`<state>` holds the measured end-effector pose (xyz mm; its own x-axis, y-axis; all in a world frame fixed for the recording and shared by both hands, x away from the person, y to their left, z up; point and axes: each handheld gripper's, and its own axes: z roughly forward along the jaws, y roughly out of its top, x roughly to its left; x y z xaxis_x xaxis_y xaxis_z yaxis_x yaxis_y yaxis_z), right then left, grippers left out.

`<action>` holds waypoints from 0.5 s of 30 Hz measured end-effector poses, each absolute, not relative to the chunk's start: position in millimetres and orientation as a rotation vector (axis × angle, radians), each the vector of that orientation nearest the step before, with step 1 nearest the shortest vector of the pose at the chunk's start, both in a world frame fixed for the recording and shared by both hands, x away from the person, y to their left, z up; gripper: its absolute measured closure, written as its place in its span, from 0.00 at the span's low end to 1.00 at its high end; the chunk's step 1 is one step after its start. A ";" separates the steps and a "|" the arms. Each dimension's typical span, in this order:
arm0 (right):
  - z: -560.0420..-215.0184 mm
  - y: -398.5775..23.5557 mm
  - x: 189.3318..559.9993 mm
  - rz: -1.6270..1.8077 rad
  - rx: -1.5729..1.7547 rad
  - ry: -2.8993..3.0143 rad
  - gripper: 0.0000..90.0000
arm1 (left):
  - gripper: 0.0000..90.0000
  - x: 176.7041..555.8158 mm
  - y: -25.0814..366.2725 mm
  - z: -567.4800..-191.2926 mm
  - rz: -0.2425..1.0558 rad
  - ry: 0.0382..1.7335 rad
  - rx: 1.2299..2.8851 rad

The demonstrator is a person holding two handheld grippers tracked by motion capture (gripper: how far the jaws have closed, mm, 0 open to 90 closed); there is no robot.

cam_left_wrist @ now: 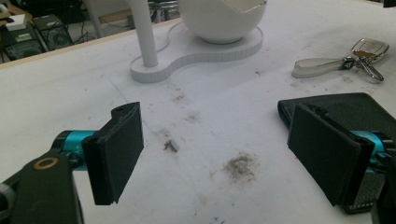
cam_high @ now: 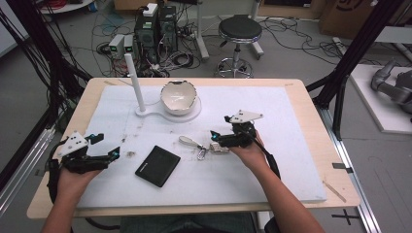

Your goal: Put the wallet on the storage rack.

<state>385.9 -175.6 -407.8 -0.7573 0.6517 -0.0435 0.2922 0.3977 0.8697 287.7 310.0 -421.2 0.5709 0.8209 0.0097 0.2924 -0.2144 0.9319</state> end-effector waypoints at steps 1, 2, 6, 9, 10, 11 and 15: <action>-406.8 -165.9 386.8 1.324 0.806 2.305 0.22 | 0.20 286.3 311.1 -421.6 0.643 0.925 1.771; -406.8 -165.9 386.8 1.324 0.806 2.305 0.22 | 0.20 284.9 312.4 -421.8 0.645 0.930 1.773; -407.4 -146.4 387.9 1.352 0.744 2.348 0.22 | 0.21 278.1 316.6 -421.8 0.657 0.938 1.772; -407.5 -130.9 388.2 1.364 0.710 2.381 0.22 | 0.20 272.3 320.6 -422.2 0.665 0.949 1.766; -407.5 -124.3 388.5 1.370 0.692 2.395 0.22 | 0.20 271.2 321.7 -422.3 0.667 0.950 1.769; -407.5 -119.9 388.7 1.373 0.681 2.409 0.22 | 0.20 269.5 322.7 -422.6 0.668 0.955 1.766; -410.2 -93.3 388.7 1.392 0.621 2.469 0.22 | 0.20 264.2 326.4 -422.9 0.674 0.960 1.765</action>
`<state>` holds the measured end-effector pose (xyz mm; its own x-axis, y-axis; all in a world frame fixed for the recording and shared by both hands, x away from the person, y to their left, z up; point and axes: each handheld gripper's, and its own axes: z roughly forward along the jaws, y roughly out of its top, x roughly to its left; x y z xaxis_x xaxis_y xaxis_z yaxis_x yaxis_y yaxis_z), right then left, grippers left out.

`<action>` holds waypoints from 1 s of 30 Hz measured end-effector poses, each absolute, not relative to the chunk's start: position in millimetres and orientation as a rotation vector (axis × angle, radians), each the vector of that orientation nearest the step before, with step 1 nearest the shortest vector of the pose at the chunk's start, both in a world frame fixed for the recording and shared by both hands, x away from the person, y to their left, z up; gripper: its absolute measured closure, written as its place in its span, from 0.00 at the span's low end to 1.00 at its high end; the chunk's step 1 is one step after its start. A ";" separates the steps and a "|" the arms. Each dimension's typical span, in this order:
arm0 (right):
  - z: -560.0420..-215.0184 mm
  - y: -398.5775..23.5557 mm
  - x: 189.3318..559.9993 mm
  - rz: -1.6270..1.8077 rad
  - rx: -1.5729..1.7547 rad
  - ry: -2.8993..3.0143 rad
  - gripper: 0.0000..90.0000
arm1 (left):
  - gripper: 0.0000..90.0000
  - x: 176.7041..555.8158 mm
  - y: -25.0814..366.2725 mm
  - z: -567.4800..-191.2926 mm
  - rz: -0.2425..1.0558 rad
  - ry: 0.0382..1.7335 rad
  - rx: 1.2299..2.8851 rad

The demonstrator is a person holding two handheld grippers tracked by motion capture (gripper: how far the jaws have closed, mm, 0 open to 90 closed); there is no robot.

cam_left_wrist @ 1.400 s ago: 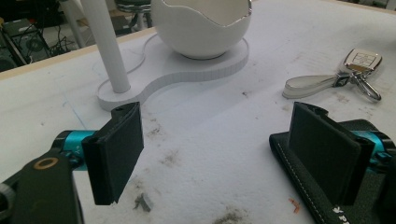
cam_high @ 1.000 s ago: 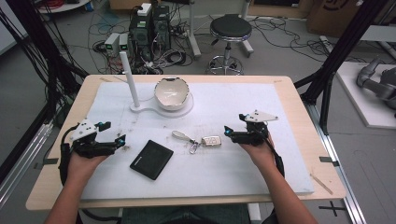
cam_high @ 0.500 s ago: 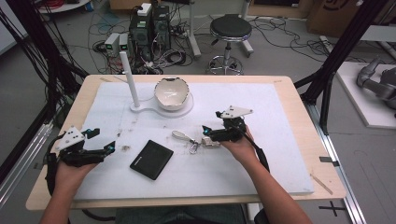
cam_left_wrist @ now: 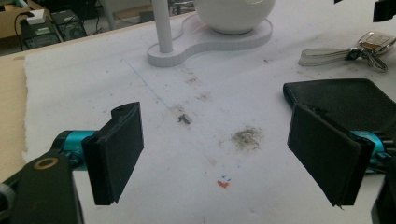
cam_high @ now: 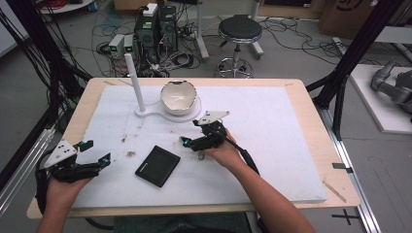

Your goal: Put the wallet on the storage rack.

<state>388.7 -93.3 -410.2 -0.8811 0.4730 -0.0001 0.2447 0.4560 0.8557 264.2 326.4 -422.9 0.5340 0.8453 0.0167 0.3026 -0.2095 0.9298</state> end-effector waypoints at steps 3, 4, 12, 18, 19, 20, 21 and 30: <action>-412.7 -84.2 388.2 1.399 0.593 2.493 0.22 | 0.20 261.1 328.8 -423.1 0.678 0.968 1.762; -414.2 -79.6 388.1 1.396 0.577 2.508 0.22 | 0.20 260.5 329.4 -423.2 0.680 0.969 1.760; -425.5 -54.5 385.4 1.362 0.499 2.628 0.22 | 0.20 256.2 332.7 -424.0 0.684 0.980 1.762; -436.6 -39.7 384.1 1.287 0.461 2.730 0.23 | 0.20 256.5 332.2 -425.0 0.682 0.984 1.768; -436.6 -39.7 384.1 1.287 0.461 2.730 0.23 | 0.20 256.6 332.3 -425.3 0.681 0.986 1.768; -437.3 -38.3 384.0 1.276 0.465 2.748 0.23 | 0.20 256.9 332.2 -425.9 0.680 0.991 1.767; -438.5 -35.9 383.7 1.264 0.475 2.764 0.23 | 0.20 257.4 332.5 -426.2 0.678 0.989 1.774; -445.8 -22.7 385.2 1.205 0.455 2.876 0.31 | 0.21 256.8 334.5 -427.4 0.677 1.000 1.768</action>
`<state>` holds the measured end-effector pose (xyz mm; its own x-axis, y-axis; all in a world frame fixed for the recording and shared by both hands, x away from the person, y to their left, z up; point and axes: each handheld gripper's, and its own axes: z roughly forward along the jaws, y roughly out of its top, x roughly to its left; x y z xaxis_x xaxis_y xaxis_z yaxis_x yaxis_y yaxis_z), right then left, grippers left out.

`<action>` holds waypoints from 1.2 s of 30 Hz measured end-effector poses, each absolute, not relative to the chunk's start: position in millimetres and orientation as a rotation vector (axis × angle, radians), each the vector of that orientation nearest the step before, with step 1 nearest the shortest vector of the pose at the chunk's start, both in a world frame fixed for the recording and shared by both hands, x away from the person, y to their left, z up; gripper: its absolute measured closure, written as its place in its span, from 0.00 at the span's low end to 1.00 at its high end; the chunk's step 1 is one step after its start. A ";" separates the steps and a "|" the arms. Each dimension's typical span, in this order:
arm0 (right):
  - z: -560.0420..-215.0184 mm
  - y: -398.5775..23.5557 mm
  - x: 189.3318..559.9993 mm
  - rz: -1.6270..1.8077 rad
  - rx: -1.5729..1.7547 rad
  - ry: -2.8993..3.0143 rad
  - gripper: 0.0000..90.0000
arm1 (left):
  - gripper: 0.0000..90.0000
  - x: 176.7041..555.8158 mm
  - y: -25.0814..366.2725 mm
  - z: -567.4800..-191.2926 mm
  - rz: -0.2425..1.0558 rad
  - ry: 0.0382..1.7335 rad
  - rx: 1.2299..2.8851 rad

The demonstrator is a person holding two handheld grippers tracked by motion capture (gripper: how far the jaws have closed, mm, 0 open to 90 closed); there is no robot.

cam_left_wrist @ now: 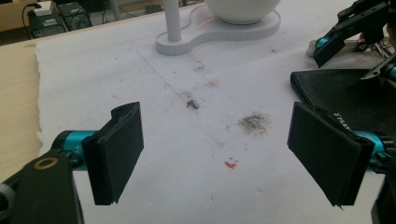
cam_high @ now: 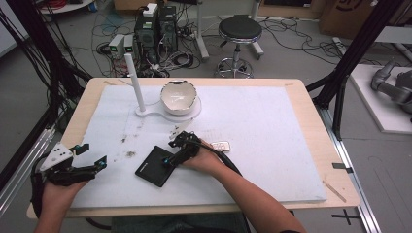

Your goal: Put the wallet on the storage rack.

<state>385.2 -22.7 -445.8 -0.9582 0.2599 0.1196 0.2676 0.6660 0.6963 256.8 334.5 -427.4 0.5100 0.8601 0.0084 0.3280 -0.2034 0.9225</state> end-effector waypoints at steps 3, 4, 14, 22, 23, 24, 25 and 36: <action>-448.4 -24.4 388.4 -1.180 -0.474 -2.809 0.34 | 0.20 257.4 334.1 -428.5 0.669 1.001 1.776; -448.0 -24.5 388.4 -1.177 -0.472 -2.808 0.35 | 0.20 257.4 333.6 -428.6 0.669 1.001 1.779; -445.9 -26.1 388.5 -1.144 -0.446 -2.742 0.64 | 0.20 256.9 332.3 -427.6 0.672 0.991 1.785; -440.4 -29.1 388.2 -1.169 -0.454 -2.754 0.88 | 0.21 256.5 333.3 -427.6 0.679 0.995 1.779; -439.1 -29.5 387.7 -1.176 -0.447 -2.760 0.90 | 0.21 256.6 333.4 -427.7 0.678 0.995 1.780; -437.1 -29.8 386.7 -1.180 -0.448 -2.760 0.90 | 0.20 256.7 333.5 -427.8 0.676 0.996 1.780; -435.0 -30.6 385.9 -1.190 -0.439 -2.765 0.91 | 0.20 257.0 334.0 -427.9 0.677 0.998 1.784; -390.0 -50.9 379.0 -1.428 -0.406 -2.823 0.94 | 0.20 260.3 331.7 -427.0 0.671 0.985 1.777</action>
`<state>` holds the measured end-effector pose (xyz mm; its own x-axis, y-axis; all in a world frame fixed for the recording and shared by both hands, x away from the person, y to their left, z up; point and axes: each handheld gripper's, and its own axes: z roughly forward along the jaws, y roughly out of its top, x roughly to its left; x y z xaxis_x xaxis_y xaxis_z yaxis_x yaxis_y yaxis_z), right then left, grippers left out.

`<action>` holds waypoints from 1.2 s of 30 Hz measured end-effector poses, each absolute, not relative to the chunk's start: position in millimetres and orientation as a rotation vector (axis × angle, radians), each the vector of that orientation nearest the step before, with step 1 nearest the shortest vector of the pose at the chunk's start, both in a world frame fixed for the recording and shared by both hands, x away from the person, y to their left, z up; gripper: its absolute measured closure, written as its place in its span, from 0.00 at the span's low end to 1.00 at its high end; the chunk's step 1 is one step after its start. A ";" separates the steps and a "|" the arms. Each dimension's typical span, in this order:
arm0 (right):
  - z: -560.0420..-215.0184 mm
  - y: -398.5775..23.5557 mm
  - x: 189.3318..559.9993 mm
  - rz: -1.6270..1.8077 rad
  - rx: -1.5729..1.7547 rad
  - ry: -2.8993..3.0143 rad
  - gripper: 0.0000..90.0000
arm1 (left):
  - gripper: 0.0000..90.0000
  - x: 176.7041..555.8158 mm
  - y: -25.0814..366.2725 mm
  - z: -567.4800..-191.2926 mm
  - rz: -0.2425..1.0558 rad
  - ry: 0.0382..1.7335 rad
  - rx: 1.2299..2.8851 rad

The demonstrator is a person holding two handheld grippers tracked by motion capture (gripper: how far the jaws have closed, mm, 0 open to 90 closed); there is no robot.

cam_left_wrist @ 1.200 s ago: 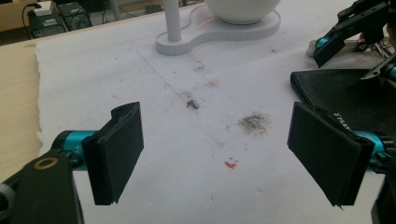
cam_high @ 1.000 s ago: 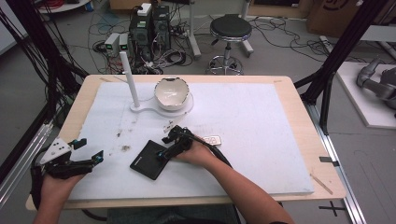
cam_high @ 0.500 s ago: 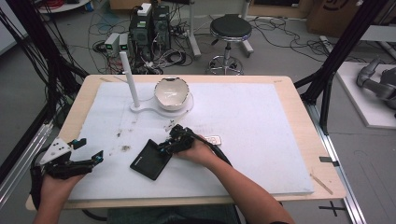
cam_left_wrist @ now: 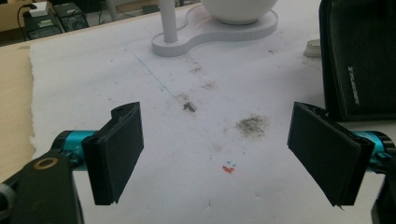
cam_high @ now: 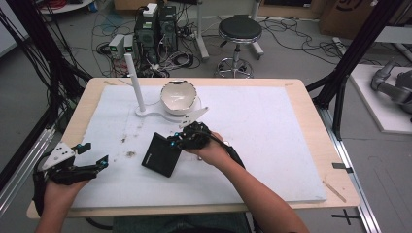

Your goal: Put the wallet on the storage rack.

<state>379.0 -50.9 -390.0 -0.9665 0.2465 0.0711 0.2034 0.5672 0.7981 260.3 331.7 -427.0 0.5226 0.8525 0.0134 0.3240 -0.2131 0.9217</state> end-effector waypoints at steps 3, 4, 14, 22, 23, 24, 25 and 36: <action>-380.0 -55.2 381.9 1.362 0.393 2.705 0.94 | 0.21 262.7 329.5 -427.0 0.667 0.977 1.775; -380.0 -55.2 381.9 1.362 0.393 2.705 0.94 | 0.20 262.7 329.5 -427.0 0.667 0.977 1.775; -350.9 -64.9 401.2 1.425 0.449 2.594 0.94 | 0.20 267.4 327.2 -426.9 0.653 0.968 1.776; -327.1 -71.3 422.4 1.450 0.511 2.514 0.94 | 0.20 268.1 325.5 -426.7 0.647 0.948 1.779; -324.4 -71.6 425.5 1.445 0.512 2.502 0.94 | 0.21 268.1 325.6 -426.8 0.646 0.949 1.780; -320.5 -73.7 431.4 1.454 0.538 2.470 0.94 | 0.21 268.0 325.6 -426.9 0.645 0.949 1.779; -320.5 -73.7 431.4 1.454 0.538 2.470 0.94 | 0.21 267.9 325.3 -426.8 0.645 0.948 1.778; -301.6 -70.2 460.0 1.396 0.571 2.387 0.94 | 0.21 267.9 323.9 -427.0 0.639 0.943 1.781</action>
<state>460.0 -70.2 -301.6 -0.8701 0.4880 -0.0693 0.1789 0.4436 0.8782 267.9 323.9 -427.0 0.5594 0.8289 0.0046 0.3112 -0.2151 0.9257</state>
